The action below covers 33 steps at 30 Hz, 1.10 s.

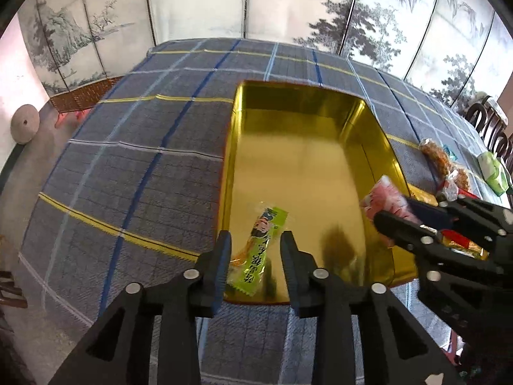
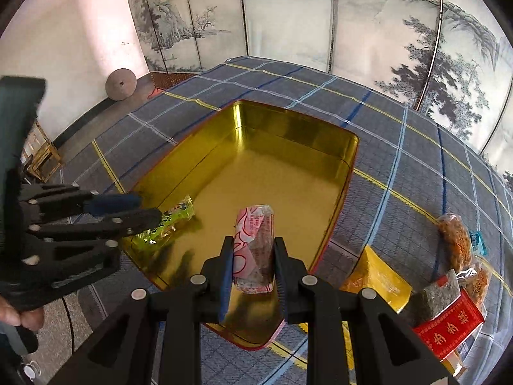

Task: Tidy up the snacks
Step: 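Open the left gripper to drop the green snack while the right releases the pastry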

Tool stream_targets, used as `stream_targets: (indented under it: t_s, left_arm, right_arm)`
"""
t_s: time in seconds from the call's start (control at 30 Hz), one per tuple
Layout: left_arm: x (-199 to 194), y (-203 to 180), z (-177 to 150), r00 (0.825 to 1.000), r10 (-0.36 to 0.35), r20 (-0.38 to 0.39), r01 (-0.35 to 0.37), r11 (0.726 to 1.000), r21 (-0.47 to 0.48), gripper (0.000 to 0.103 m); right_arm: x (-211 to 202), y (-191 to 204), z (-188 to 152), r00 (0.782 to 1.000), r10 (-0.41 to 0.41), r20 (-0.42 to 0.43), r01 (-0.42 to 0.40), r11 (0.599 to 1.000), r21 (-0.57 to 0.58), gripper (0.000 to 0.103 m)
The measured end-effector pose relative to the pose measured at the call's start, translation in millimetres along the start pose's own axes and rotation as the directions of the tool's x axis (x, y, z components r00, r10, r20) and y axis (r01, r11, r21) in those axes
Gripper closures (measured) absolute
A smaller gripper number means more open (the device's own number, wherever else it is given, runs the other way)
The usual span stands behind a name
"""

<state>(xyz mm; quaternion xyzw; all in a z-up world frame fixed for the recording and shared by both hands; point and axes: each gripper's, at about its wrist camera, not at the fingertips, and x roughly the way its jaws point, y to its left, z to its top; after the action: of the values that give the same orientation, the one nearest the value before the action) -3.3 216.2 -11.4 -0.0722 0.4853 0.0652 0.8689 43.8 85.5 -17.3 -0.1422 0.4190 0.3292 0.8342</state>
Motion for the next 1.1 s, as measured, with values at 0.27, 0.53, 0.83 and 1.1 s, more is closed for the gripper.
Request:
stream_targets:
  t_s: [0.27,0.53,0.83,1.1]
  left_arm:
    - [-34.0,28.9,-9.5,0.999,0.001,0.045,0.003,0.996,-0.087,0.069]
    - [-48.0,71.1,-24.7,0.994,0.105,0.037,-0.097,0.978,-0.186,0.066]
    - [-51.1,97.1,-48.4,0.988,0.152,-0.003,-0.147,0.955,-0.256,0.065]
    - [-53.7,101.3,-56.7,0.988,0.155,-0.012,-0.152,0.949,-0.278,0.061]
  right_arm:
    - [4.7,9.0,-1.9,1.000,0.001,-0.008,-0.001,1.000,-0.030,0.080]
    - [12.8,11.8,-2.2,1.000,-0.001,-0.029,-0.001,0.999,-0.047,0.080]
    - [25.9,19.5,-3.5,0.998,-0.001,-0.056,-0.003,0.997,-0.073,0.080]
    - [34.7,23.3,-3.1,0.997,0.002,-0.073,-0.008,0.997,-0.081,0.080]
